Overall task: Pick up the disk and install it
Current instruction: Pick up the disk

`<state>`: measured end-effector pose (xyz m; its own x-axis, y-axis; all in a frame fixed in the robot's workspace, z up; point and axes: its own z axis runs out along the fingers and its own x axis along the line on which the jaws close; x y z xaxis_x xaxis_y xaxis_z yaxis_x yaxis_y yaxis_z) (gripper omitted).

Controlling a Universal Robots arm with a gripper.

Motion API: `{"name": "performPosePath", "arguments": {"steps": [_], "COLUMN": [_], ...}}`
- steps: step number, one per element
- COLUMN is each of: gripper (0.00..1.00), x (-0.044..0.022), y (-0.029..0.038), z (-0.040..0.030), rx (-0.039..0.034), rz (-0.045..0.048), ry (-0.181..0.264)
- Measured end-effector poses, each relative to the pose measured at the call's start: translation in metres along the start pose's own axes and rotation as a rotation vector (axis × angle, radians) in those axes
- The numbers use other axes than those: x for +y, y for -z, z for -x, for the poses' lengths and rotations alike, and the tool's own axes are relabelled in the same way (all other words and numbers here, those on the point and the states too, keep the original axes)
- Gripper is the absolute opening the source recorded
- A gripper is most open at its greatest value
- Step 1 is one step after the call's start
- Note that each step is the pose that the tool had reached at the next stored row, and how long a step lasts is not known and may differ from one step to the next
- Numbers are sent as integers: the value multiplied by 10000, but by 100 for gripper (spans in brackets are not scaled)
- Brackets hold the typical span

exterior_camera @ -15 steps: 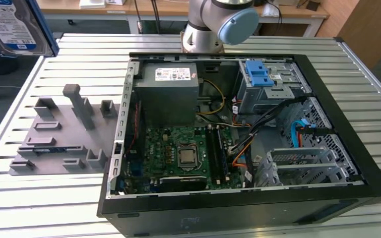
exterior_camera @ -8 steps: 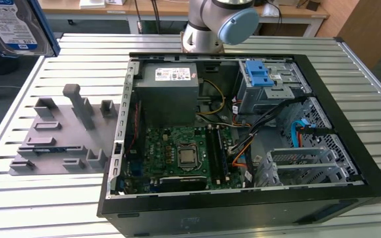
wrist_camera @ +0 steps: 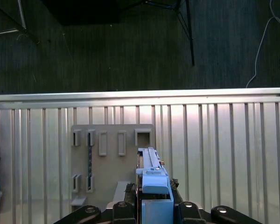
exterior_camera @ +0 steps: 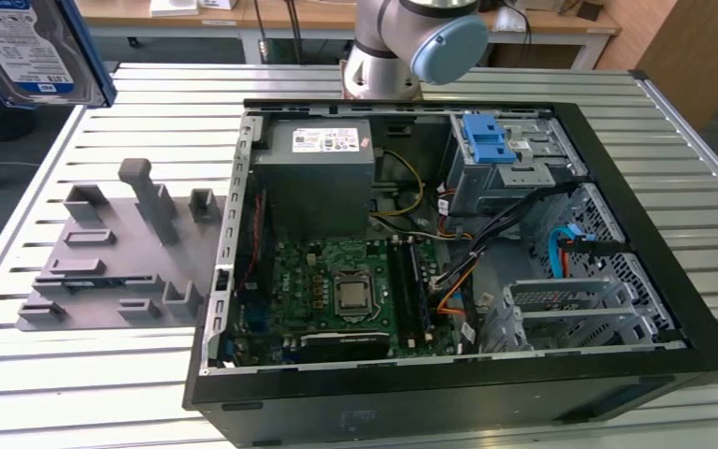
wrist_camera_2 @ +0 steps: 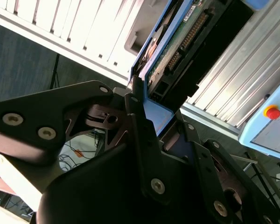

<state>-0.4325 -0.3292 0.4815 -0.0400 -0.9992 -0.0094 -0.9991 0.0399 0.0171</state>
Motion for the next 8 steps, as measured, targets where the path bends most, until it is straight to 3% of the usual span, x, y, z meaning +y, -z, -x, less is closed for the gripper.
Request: {"name": "performPosePath", "arguments": {"steps": [8], "gripper": [36], "x": [-29], "y": [0], "z": [1], "rx": [0], "rz": [0], "ry": [0]}}
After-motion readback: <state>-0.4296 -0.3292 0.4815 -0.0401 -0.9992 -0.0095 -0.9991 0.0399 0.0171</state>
